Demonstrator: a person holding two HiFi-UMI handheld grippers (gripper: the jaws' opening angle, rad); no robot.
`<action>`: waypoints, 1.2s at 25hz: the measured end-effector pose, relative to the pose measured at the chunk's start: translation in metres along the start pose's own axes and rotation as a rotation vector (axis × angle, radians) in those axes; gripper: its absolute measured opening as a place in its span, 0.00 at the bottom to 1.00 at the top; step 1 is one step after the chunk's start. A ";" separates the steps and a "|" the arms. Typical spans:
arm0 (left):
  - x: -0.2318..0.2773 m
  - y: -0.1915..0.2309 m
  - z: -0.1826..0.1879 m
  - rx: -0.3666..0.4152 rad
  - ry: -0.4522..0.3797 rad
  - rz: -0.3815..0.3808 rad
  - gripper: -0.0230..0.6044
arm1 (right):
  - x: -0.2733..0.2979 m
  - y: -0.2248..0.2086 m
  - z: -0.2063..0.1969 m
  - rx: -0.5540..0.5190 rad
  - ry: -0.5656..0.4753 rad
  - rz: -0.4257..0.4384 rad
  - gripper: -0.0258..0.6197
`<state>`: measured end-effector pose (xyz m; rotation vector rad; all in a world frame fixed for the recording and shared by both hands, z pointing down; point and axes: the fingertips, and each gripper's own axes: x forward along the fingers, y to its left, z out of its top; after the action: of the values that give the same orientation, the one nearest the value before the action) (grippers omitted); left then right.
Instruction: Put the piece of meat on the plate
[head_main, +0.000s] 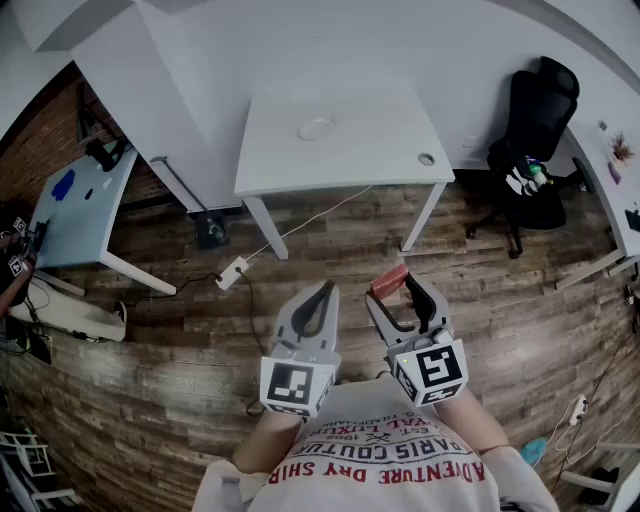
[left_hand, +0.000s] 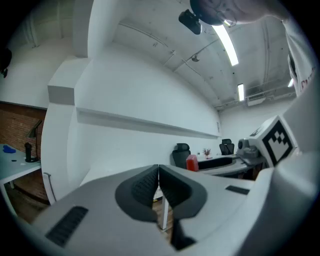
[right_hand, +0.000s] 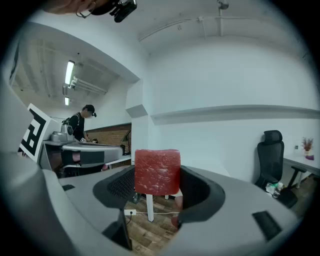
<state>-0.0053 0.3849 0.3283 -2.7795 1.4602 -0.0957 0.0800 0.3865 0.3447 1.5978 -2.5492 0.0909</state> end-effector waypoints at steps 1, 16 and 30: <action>0.001 0.001 0.000 0.001 -0.002 -0.002 0.05 | 0.001 -0.001 0.000 0.003 0.000 -0.002 0.48; -0.006 0.024 -0.008 -0.038 0.000 -0.011 0.05 | 0.014 0.009 0.008 0.061 -0.029 0.009 0.48; 0.047 0.082 -0.034 -0.079 0.052 0.082 0.05 | 0.099 -0.025 0.001 0.090 0.009 0.087 0.48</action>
<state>-0.0480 0.3006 0.3629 -2.7942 1.6225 -0.1139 0.0601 0.2867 0.3574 1.5124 -2.6430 0.2240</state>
